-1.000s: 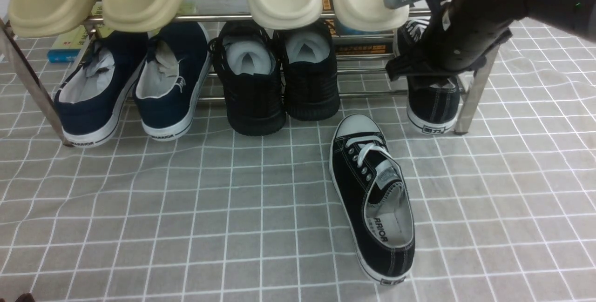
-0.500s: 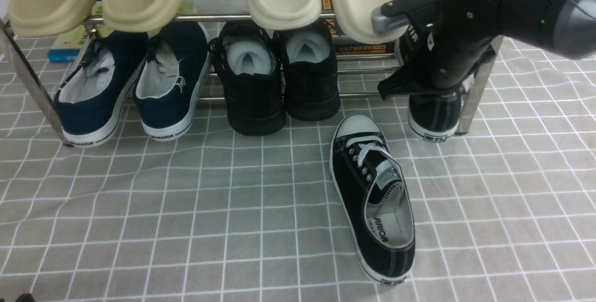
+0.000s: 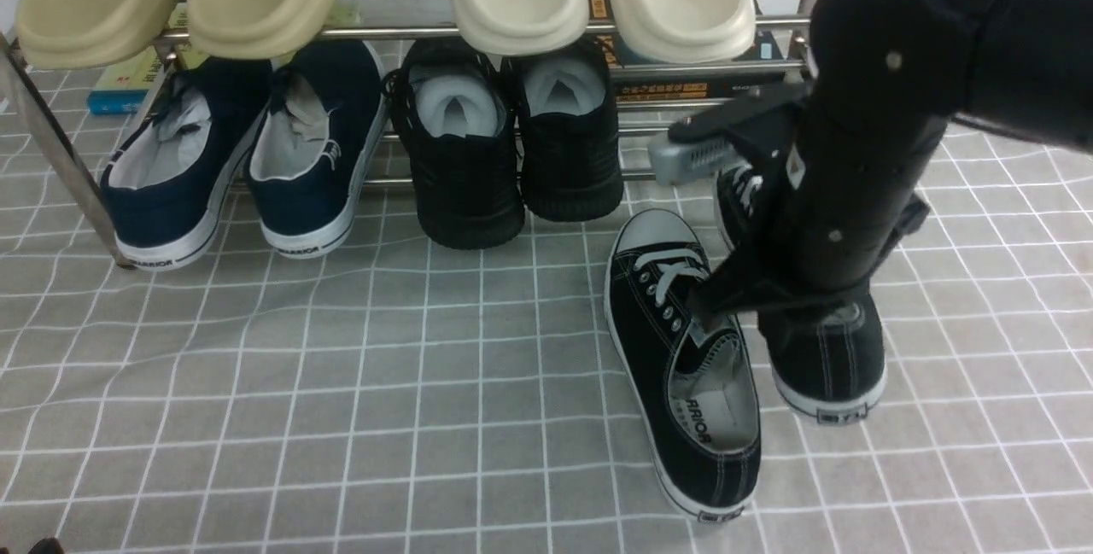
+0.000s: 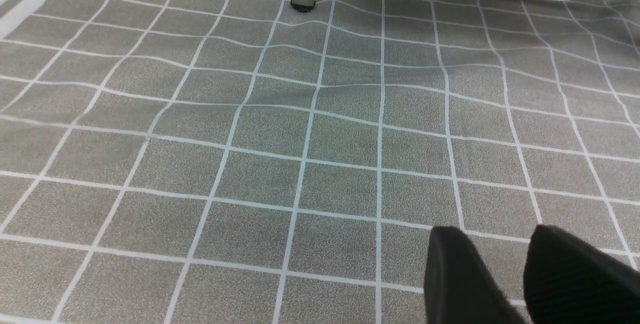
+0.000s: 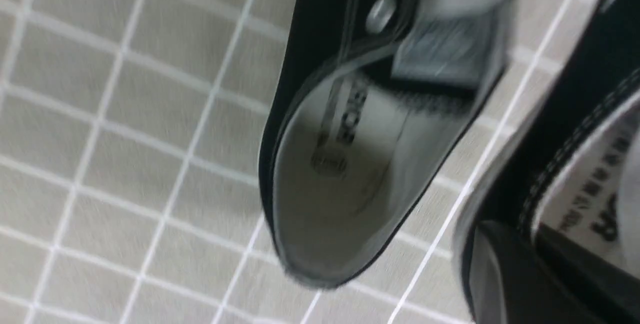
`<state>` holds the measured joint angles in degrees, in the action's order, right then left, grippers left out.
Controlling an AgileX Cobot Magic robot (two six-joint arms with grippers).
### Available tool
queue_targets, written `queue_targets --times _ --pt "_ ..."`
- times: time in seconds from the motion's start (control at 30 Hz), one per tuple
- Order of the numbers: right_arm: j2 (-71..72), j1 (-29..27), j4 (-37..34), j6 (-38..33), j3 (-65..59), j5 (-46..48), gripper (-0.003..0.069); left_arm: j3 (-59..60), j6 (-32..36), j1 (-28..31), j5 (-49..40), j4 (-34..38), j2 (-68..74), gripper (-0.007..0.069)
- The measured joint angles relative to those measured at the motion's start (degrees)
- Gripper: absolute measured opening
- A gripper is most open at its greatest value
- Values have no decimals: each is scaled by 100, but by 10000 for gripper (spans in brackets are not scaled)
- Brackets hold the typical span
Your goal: Take the shoes off the shelf with your hand from the grey coffee tablecloth.
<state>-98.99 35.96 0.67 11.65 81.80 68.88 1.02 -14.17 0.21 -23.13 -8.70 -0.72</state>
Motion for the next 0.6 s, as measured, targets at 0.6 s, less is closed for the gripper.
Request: queue_targets --times 0.6 --pt "6 30 43 274 -1007 -380 83 0 0 0 0 0 0 239"
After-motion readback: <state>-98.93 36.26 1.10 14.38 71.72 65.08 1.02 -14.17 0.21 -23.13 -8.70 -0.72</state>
